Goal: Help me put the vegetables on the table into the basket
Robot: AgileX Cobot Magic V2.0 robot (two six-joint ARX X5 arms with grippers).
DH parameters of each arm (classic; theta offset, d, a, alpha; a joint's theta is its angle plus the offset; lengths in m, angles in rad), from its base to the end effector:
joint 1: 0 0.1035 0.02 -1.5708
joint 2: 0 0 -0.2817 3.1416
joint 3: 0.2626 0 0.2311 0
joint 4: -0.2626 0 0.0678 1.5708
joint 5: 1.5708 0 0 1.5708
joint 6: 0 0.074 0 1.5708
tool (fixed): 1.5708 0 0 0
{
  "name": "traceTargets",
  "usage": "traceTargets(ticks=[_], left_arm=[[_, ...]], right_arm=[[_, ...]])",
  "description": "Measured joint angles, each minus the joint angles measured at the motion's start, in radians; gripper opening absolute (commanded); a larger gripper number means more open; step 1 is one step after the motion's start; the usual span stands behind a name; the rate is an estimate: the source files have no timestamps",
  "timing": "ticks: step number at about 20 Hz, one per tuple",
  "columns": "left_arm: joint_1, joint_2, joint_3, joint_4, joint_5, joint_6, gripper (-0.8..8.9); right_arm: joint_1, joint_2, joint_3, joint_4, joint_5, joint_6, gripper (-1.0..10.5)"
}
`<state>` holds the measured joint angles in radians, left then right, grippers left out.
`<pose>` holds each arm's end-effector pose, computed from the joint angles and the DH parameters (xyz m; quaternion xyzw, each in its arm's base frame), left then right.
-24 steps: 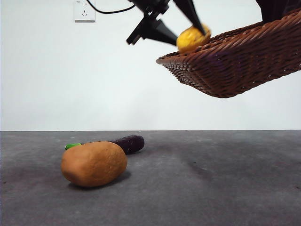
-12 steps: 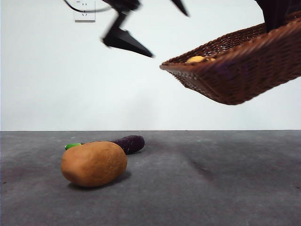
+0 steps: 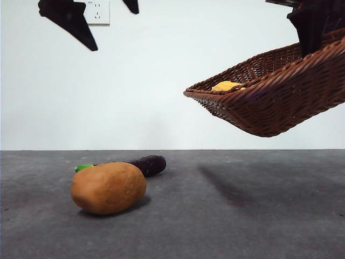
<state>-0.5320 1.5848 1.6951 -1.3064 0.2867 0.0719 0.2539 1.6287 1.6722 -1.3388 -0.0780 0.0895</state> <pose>0.2393 -0.1651 0.3402 0.0961 0.5466 -0.3488 0.7552 0.2843 0.0797 0.3181 -0.0178 0.6063 0.1047 0.7881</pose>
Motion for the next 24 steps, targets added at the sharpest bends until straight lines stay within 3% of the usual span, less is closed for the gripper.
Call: traceTargets(ticks=[3,8,11,14,24], left_arm=[[-0.004,-0.004,-0.124,0.039,0.0,0.01,5.66],[-0.052,-0.029,-0.444,0.267,-0.003,-0.022,5.66],[-0.098,-0.029,-0.558,0.432,-0.095,-0.032,5.66],[-0.134,-0.029,-0.597,0.526,-0.206,-0.037,5.66],[-0.143,0.023,-0.598,0.621,-0.225,-0.04,5.66]], right_arm=[[-0.007,0.008,-0.001,0.0,0.0,-0.011,-0.1],[-0.048,0.008,-0.001,-0.004,0.001,-0.018,-0.1],[-0.069,0.008,-0.001,-0.007,0.004,-0.023,-0.1],[-0.069,0.008,-0.001,-0.011,0.003,-0.031,-0.1],[-0.068,0.008,-0.001,-0.014,0.003,-0.035,-0.1]])
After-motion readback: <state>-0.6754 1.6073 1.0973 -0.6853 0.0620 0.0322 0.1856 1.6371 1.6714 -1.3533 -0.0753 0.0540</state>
